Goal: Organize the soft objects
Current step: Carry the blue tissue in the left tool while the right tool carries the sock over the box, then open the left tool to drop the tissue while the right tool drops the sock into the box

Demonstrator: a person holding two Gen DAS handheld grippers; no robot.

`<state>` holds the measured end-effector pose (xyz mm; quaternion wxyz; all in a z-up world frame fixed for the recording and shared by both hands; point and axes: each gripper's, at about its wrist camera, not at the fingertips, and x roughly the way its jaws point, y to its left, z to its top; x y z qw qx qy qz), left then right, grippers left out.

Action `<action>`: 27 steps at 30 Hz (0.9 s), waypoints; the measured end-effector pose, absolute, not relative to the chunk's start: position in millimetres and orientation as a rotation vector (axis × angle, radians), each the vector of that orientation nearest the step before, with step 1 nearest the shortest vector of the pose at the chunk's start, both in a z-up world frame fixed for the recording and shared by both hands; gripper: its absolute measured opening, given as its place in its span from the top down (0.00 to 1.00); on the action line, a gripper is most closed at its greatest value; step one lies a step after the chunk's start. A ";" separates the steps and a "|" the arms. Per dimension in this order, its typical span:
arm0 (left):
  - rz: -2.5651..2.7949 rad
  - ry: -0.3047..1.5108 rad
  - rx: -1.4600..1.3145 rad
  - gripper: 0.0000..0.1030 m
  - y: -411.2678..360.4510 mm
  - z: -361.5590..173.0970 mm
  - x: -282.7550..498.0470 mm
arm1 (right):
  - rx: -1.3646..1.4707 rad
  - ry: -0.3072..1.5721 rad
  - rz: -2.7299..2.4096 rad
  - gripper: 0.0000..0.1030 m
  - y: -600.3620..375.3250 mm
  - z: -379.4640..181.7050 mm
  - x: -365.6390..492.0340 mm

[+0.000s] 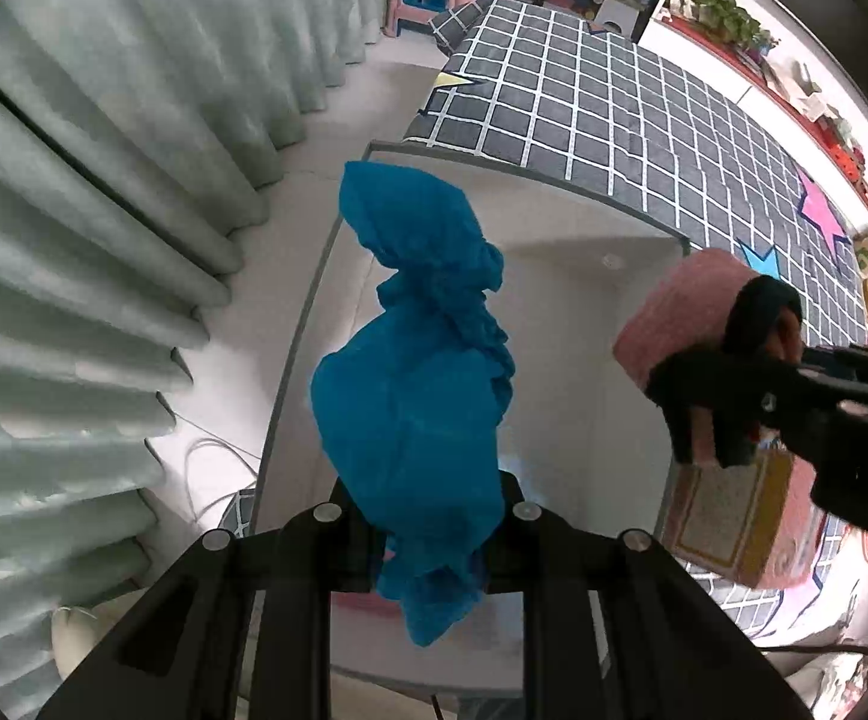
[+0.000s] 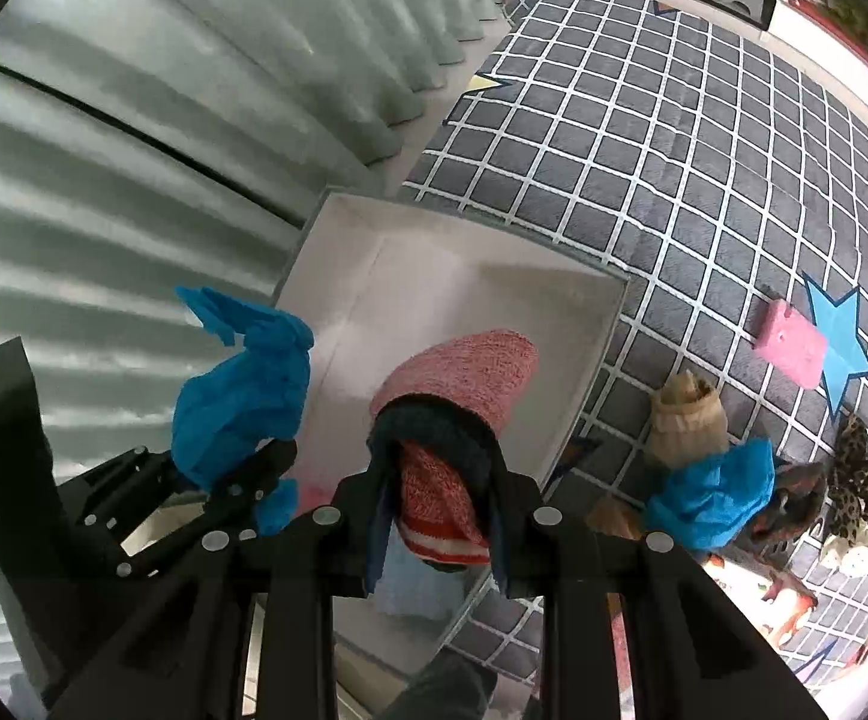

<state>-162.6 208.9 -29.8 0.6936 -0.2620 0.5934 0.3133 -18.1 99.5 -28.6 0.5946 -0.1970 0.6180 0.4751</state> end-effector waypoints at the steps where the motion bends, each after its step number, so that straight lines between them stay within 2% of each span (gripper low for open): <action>1: 0.702 1.330 -0.585 0.78 210.2 -32.2 -160.1 | -0.459 1.436 1.102 0.73 100.8 -29.7 -16.9; 22: 0.704 1.376 -0.593 0.77 217.8 -53.9 -140.5 | -0.526 1.462 1.096 0.73 119.3 -56.1 -11.4; 23: 0.704 1.371 -0.590 0.71 217.1 -53.0 -140.4 | -0.530 1.465 1.102 0.73 119.8 -56.7 -11.9; 24: 0.703 1.369 -0.590 0.58 216.6 -52.8 -140.6 | -0.531 1.468 1.106 0.72 120.1 -57.0 -12.3; 25: 0.704 1.363 -0.591 0.50 216.3 -51.9 -140.6 | -0.530 1.466 1.104 0.72 119.9 -56.9 -11.9; 26: 0.706 1.359 -0.591 0.37 215.9 -51.2 -141.5 | -0.528 1.463 1.100 0.65 119.6 -56.8 -11.4; 27: 0.708 1.352 -0.592 0.29 215.6 -49.7 -141.7 | -0.525 1.461 1.097 0.53 119.5 -56.7 -10.8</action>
